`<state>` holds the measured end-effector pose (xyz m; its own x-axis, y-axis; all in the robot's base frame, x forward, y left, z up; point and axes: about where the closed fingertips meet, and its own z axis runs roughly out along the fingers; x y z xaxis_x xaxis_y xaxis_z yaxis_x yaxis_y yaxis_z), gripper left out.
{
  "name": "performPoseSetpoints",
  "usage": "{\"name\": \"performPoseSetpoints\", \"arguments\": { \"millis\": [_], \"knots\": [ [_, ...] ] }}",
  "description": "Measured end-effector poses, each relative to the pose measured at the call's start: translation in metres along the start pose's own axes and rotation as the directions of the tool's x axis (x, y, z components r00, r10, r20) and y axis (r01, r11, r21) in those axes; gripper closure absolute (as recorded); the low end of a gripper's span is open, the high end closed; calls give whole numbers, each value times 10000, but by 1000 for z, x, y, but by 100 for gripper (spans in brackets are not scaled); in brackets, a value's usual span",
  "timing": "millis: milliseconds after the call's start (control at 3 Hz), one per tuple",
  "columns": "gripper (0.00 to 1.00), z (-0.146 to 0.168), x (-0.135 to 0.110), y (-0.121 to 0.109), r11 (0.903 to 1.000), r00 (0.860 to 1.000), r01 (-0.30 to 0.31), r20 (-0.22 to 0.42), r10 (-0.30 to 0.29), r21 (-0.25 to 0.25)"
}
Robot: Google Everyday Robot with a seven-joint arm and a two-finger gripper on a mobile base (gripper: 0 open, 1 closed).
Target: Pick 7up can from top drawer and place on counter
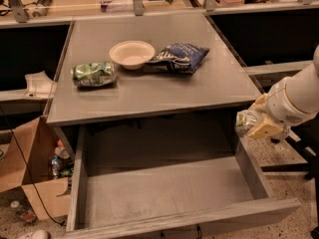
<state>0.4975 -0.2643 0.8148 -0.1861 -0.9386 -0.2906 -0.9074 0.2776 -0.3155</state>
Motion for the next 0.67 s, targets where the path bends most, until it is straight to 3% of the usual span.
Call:
{"name": "performPoseSetpoints", "arguments": {
  "millis": [333,667],
  "knots": [
    [100,-18,9,-18,9992,9998,-156,-70,159,363],
    [100,-49,0,-52,9968,9998,151,149,-163,781]
  ]
}}
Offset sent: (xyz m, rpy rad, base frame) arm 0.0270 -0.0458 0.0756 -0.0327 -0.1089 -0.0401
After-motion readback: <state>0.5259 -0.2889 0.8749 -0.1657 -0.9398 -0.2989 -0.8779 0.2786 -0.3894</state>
